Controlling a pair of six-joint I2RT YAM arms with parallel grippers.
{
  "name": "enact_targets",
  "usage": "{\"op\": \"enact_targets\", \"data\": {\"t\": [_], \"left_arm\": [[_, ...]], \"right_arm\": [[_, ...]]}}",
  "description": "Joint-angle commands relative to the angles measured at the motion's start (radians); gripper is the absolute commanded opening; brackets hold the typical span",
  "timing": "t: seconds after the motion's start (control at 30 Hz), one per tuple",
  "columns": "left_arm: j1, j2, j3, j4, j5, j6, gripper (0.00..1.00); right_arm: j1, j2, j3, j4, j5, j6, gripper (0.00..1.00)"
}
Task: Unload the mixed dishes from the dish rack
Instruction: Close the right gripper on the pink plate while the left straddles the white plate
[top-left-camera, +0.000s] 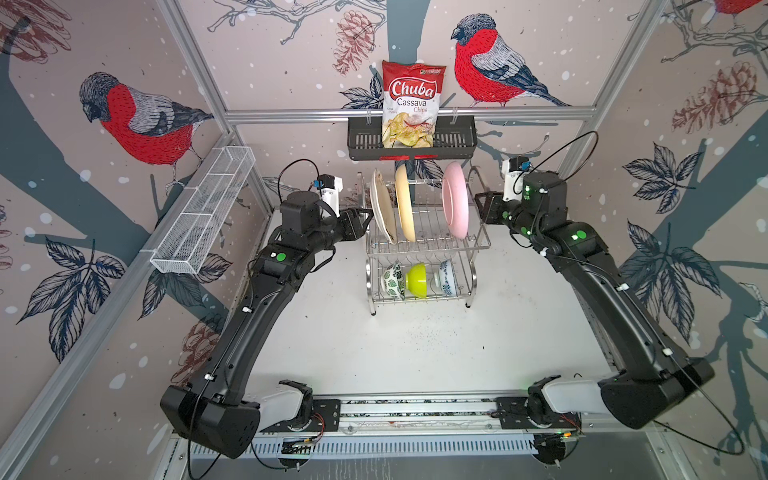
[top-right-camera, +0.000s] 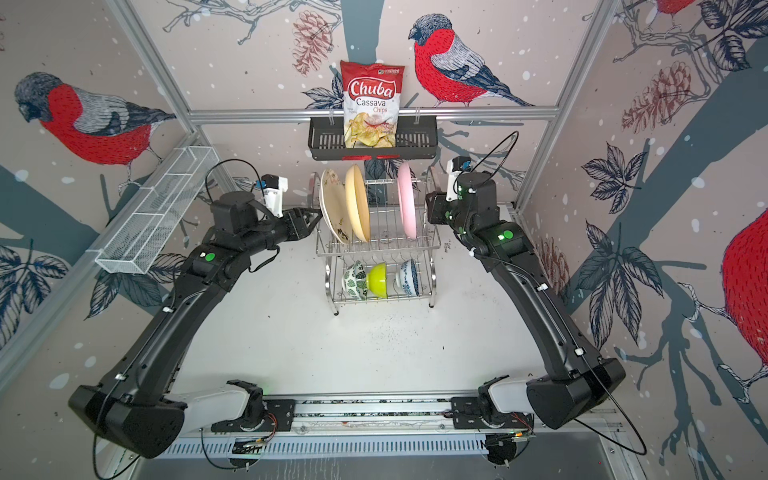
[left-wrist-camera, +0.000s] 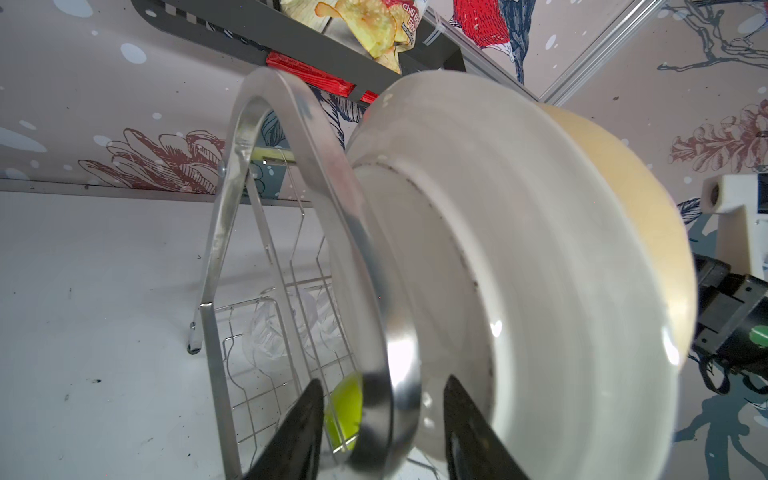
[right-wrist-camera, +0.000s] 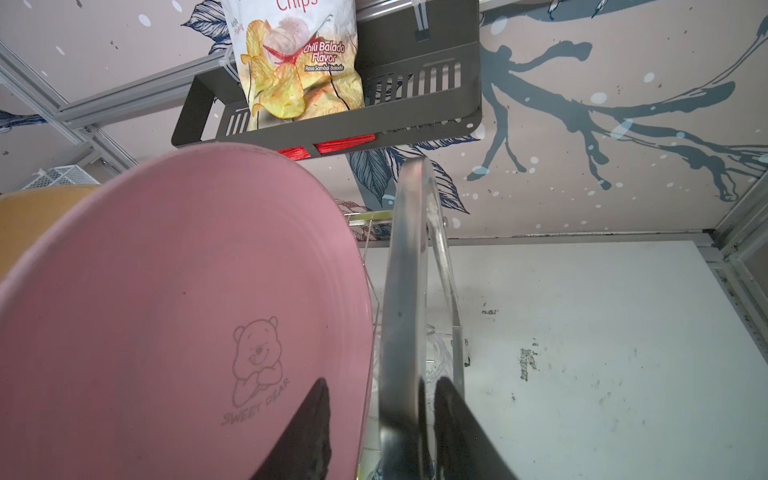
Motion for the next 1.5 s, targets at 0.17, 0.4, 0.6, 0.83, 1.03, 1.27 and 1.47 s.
{"op": "enact_targets", "data": {"t": [0.17,0.4,0.6,0.83,1.03,1.27,1.47], "left_arm": [[-0.009,0.036,0.025,0.032,0.004,-0.006,0.38],[-0.019,0.080,0.067,0.037,-0.003,-0.004,0.23],[-0.019,0.136,0.111,0.056,-0.010,-0.004,0.19],[-0.019,0.243,0.212,0.046,-0.043,0.014,0.17],[-0.020,0.318,0.278,0.030,-0.086,0.031,0.16],[-0.019,0.353,0.307,0.021,-0.117,0.045,0.21],[-0.019,0.328,0.294,0.014,-0.131,0.047,0.39]], "right_arm": [[0.009,0.017,-0.013,0.042,-0.009,-0.010,0.37],[0.009,0.036,-0.014,0.065,0.005,-0.019,0.23],[0.008,0.090,0.018,0.082,0.020,-0.045,0.12],[-0.019,0.203,0.114,0.100,0.019,-0.054,0.09],[-0.040,0.288,0.197,0.097,-0.002,-0.048,0.09],[-0.045,0.315,0.226,0.094,-0.011,-0.033,0.12],[-0.045,0.274,0.210,0.091,-0.056,-0.015,0.35]]}}
